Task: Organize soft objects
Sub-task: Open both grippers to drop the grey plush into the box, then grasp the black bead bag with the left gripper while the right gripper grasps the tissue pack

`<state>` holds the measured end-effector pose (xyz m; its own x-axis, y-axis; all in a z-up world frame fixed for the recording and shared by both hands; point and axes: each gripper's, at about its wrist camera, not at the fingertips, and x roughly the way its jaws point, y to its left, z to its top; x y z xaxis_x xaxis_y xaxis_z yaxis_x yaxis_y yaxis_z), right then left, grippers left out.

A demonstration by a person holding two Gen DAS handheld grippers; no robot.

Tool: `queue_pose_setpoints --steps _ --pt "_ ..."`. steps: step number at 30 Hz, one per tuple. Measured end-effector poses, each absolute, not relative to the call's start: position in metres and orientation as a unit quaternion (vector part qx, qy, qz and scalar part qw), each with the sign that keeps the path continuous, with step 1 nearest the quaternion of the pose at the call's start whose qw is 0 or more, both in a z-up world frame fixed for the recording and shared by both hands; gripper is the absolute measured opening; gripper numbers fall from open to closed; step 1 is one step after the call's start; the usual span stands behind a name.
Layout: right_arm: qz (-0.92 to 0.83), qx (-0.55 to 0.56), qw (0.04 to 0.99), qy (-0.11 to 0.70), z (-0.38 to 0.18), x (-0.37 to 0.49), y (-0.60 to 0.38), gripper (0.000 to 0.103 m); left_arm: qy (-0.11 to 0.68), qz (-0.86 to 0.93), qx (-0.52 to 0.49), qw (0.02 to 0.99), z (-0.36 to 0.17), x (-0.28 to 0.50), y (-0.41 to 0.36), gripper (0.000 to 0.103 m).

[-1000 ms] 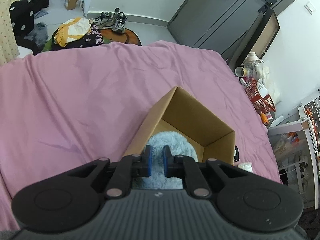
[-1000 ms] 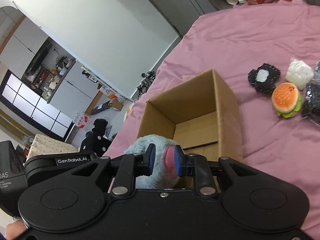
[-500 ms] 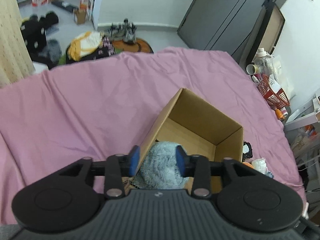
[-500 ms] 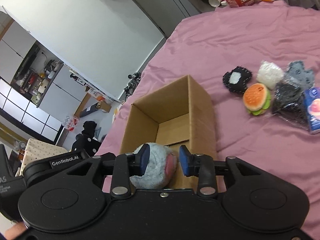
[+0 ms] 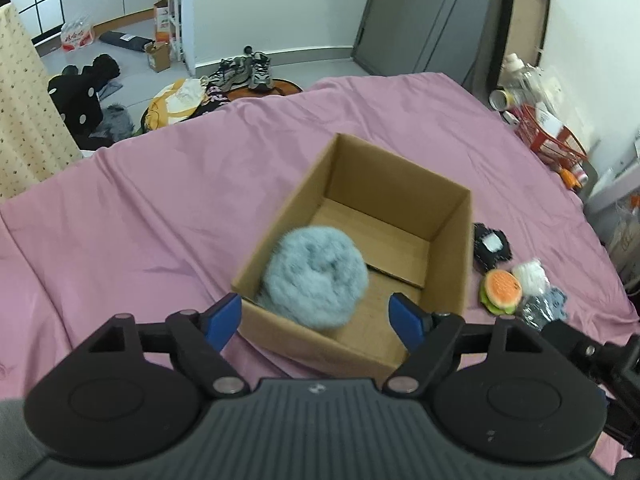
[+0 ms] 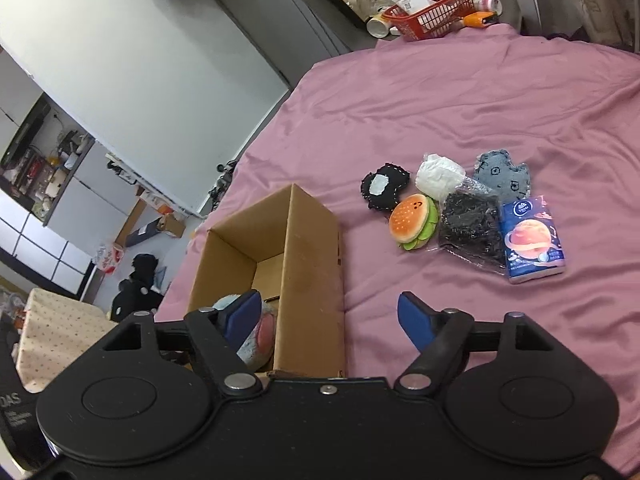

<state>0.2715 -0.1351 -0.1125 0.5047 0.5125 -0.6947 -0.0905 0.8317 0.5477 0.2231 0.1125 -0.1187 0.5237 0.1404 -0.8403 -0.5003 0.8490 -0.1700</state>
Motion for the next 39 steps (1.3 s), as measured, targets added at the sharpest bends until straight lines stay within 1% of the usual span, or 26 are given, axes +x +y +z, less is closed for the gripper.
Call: queue_pose_setpoints --steps 2,8,9,11,14,15,17,21,26,33,34,36,37,38,39 --pt "0.192 0.221 0.84 0.458 -0.11 0.269 -0.139 0.082 0.449 0.18 -0.201 0.852 -0.116 0.222 0.103 0.08" --pt "0.181 0.195 0.852 0.451 -0.105 0.263 -0.157 0.083 0.445 0.177 -0.187 0.858 -0.113 0.222 0.079 0.08" --pt "0.184 0.196 0.85 0.453 -0.102 0.264 -0.161 0.085 0.445 0.18 -0.181 0.858 -0.112 0.222 0.075 0.08" --pt "0.199 0.197 0.849 0.448 -0.095 0.263 -0.168 0.098 0.448 0.191 -0.158 0.859 -0.108 0.224 0.063 0.086" --pt "0.204 0.188 0.858 0.433 -0.088 0.262 -0.178 0.103 0.441 0.192 -0.139 0.866 -0.103 0.226 0.048 0.093" --pt "0.203 0.187 0.859 0.432 -0.087 0.263 -0.183 0.103 0.441 0.194 -0.132 0.866 -0.101 0.227 0.042 0.095" --pt "0.196 0.199 0.856 0.434 -0.091 0.266 -0.194 0.103 0.439 0.19 -0.127 0.869 -0.099 0.231 0.032 0.096" --pt "0.182 0.236 0.848 0.438 -0.097 0.272 -0.221 0.103 0.44 0.175 -0.113 0.874 -0.093 0.241 0.011 0.096" --pt "0.169 0.253 0.85 0.431 -0.103 0.278 -0.25 0.103 0.434 0.167 -0.108 0.878 -0.085 0.253 -0.012 0.096" --pt "0.142 0.279 0.844 0.436 -0.121 0.285 -0.279 0.101 0.426 0.151 -0.116 0.885 -0.088 0.273 -0.039 0.096" --pt "0.14 0.283 0.842 0.437 -0.123 0.287 -0.282 0.1 0.425 0.145 -0.119 0.886 -0.089 0.275 -0.043 0.096" --pt "0.138 0.293 0.837 0.441 -0.129 0.29 -0.287 0.094 0.422 0.136 -0.126 0.888 -0.093 0.28 -0.051 0.095" --pt "0.138 0.304 0.831 0.445 -0.134 0.293 -0.29 0.088 0.422 0.133 -0.13 0.887 -0.096 0.283 -0.054 0.095" --pt "0.137 0.313 0.825 0.45 -0.139 0.295 -0.293 0.085 0.423 0.131 -0.133 0.887 -0.099 0.285 -0.058 0.095" --pt "0.134 0.326 0.817 0.457 -0.146 0.298 -0.296 0.085 0.427 0.129 -0.138 0.885 -0.102 0.289 -0.061 0.095"
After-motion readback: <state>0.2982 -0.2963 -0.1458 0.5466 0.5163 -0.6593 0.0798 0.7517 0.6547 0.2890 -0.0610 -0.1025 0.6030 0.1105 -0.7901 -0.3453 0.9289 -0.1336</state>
